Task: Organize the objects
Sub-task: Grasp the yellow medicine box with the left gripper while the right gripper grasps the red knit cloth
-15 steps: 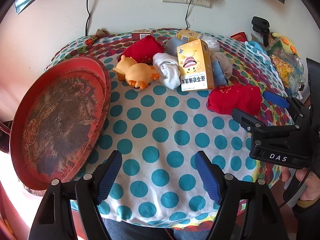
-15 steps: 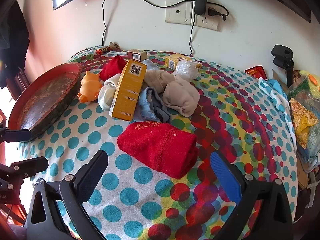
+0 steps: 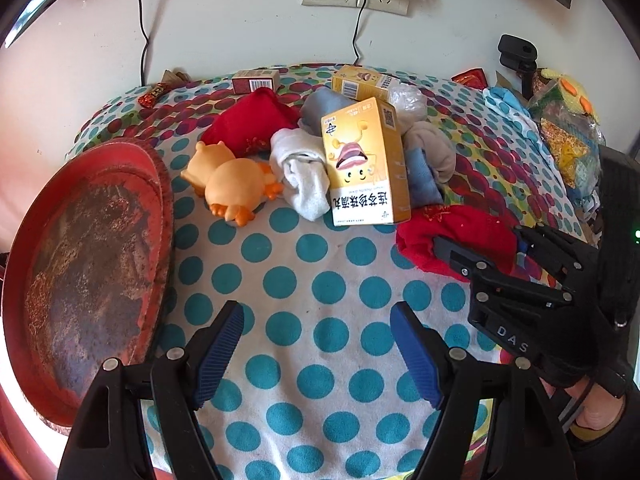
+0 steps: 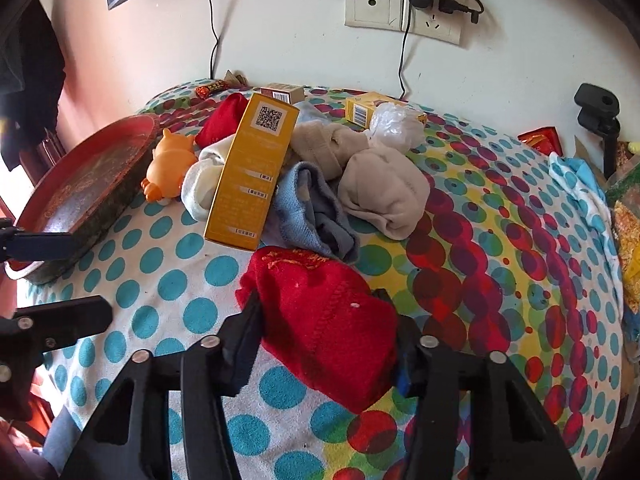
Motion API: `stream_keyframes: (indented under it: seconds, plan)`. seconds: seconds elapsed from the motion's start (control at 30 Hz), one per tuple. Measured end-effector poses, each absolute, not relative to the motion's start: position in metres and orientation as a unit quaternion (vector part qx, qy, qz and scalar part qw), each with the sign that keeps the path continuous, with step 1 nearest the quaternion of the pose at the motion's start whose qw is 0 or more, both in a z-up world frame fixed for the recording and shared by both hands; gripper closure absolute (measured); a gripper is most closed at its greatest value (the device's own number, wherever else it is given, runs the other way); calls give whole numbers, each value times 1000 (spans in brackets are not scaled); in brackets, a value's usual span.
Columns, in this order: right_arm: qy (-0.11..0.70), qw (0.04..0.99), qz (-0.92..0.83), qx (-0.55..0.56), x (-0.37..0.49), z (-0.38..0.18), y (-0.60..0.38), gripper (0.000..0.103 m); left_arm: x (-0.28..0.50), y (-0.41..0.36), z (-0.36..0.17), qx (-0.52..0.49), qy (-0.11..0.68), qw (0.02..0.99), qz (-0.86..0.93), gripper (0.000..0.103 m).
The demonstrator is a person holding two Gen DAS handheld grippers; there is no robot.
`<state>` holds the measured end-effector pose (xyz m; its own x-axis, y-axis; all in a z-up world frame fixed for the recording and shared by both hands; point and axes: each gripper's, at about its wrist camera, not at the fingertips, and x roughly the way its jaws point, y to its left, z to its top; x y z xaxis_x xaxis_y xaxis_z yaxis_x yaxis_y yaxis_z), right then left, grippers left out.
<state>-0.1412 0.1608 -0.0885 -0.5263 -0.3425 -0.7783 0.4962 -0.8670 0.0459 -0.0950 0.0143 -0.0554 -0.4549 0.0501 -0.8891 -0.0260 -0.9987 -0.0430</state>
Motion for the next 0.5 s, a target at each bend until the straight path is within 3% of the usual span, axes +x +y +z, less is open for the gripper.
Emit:
stream_keyframes:
  seconds: [0.13,0.5]
  plan:
    - [65,247,-871,419,-143,-82,179,70,-109,23,-55,-518,-12,26,855,25]
    - [6,151,-914,378,-183,-65,254,70,-155,44,-45,-523,-33,19,851,25]
